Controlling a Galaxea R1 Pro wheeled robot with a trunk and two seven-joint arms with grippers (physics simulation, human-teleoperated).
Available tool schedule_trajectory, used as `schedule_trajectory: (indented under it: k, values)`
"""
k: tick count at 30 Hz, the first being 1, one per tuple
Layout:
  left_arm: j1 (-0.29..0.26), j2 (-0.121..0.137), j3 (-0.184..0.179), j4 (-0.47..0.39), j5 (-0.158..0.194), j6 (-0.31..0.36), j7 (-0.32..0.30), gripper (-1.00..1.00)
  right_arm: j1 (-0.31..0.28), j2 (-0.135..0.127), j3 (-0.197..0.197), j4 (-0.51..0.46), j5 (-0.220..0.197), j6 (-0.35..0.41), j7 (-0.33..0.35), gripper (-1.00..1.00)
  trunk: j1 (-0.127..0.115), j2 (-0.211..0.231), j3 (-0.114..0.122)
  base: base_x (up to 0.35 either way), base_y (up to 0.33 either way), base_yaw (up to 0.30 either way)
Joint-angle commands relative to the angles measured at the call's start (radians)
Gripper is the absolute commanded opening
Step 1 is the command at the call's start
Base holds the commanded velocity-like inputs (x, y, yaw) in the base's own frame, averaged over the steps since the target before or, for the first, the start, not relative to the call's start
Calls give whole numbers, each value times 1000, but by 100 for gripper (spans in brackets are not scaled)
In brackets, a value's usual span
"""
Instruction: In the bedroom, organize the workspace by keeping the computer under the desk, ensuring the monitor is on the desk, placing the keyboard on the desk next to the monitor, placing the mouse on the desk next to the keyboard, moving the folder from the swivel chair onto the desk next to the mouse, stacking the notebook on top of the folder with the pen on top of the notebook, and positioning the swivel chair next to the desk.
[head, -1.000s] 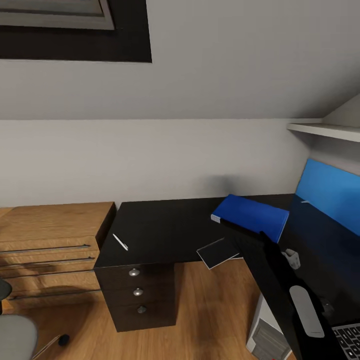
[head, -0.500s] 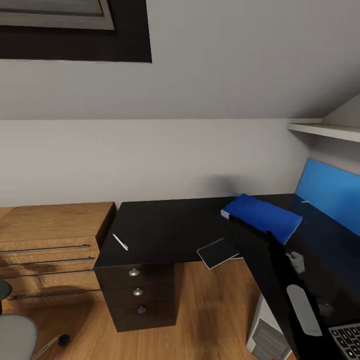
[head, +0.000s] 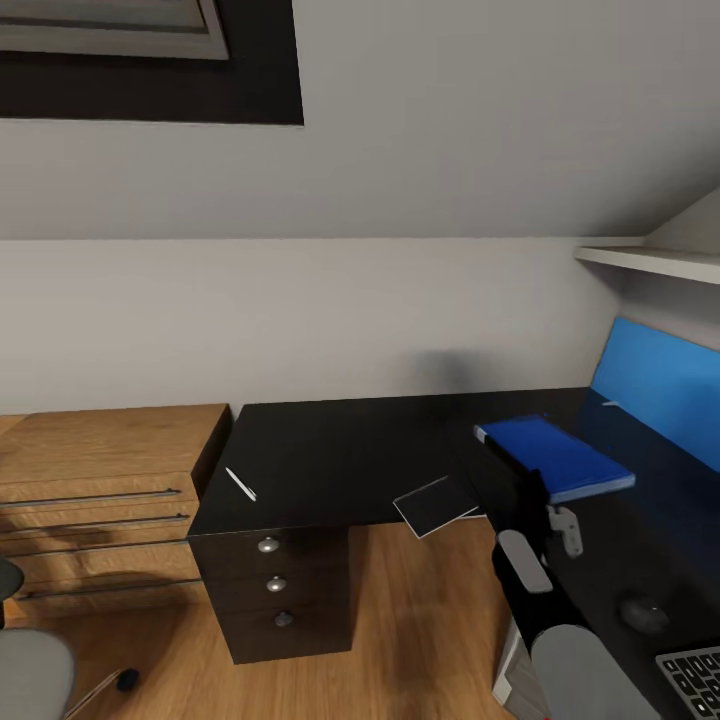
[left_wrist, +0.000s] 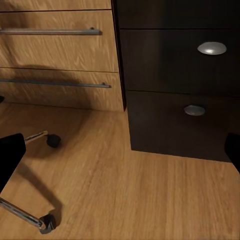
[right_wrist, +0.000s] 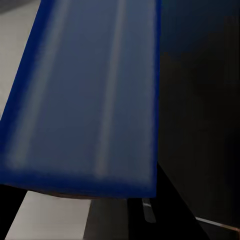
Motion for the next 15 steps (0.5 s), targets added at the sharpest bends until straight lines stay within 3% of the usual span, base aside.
schedule_trajectory:
  k: [1,4,9,15]
  values:
    - [-1,0,4,0,-11,-2,8,100,-3,1,-1,7,2,-9,-4,-100,0,-1,-1,0,0,0]
    - [-1,0,4,0,-11,-2,8,100,-10,2,-11,28,-36,-30,-4,-100,0,-1,-1,0,0,0]
    - [-1,-3,4,0,-11,-2,9,100,-12,0,-24,35,-242,-39,21,-100,0,-1,-1,0,0,0]
    - [-1,-9,4,0,-11,-2,8,100,-12,0,-25,37,-261,-39,51,-100,0,-1,-1,0,0,0]
